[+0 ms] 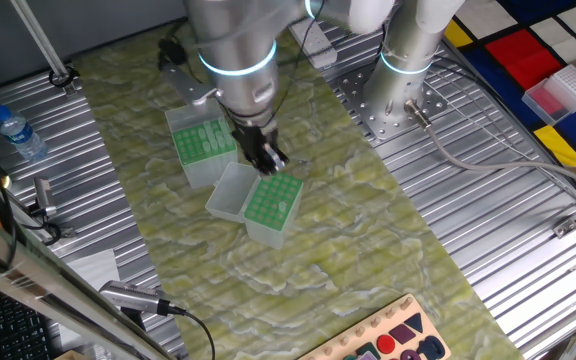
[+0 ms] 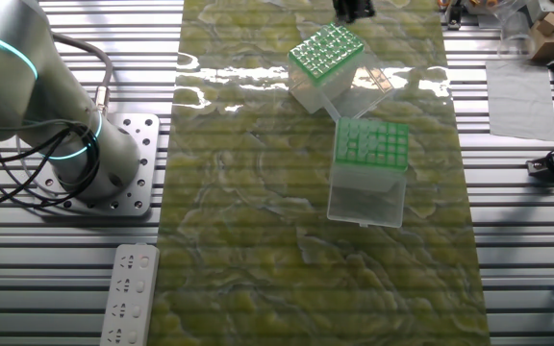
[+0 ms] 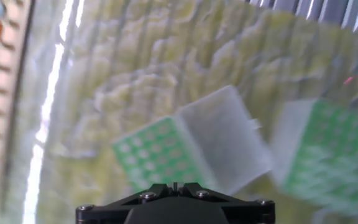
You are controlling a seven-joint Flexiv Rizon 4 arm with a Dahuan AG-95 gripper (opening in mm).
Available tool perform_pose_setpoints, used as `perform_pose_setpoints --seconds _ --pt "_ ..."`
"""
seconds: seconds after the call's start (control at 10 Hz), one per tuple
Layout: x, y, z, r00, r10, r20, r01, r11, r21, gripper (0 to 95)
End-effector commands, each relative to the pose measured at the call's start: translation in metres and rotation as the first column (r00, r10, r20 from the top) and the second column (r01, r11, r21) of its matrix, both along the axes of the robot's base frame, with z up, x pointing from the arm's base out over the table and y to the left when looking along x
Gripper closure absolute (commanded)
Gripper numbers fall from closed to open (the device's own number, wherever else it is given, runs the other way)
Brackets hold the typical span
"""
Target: Transfer all large pipette tips from one holder to another
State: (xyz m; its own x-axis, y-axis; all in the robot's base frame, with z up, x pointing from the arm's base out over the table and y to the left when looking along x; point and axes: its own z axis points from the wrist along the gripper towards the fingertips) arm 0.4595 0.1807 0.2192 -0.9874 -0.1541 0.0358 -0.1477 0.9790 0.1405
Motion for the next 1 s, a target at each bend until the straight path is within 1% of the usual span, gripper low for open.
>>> perform_pose_setpoints --seconds 0.1,0.3,0.4,0.7,0.8,0.9,1.0 --pt "-0.008 0.030 -0.013 0.997 -0.078 -0.018 0.079 0.995 0.067 95.0" --pt "-0.008 0.029 -0.019 0.998 -0.067 -0.015 0.067 0.996 0.062 57.0" --pt "-0.008 0.028 -0.025 0.998 -0.064 -0.013 0.065 0.996 0.055 57.0" --pt "-0.007 0.028 -0.033 0.998 -0.059 -0.011 0.060 0.998 0.031 57.0" --pt "-0.007 0.027 -0.036 0.998 -0.056 -0.011 0.056 0.998 0.014 57.0" --pt "-0.006 0.027 -0.038 0.998 -0.056 -0.012 0.056 0.998 0.005 57.0" --pt "-0.006 0.027 -0.042 0.998 -0.056 -0.013 0.056 0.998 0.000 57.0"
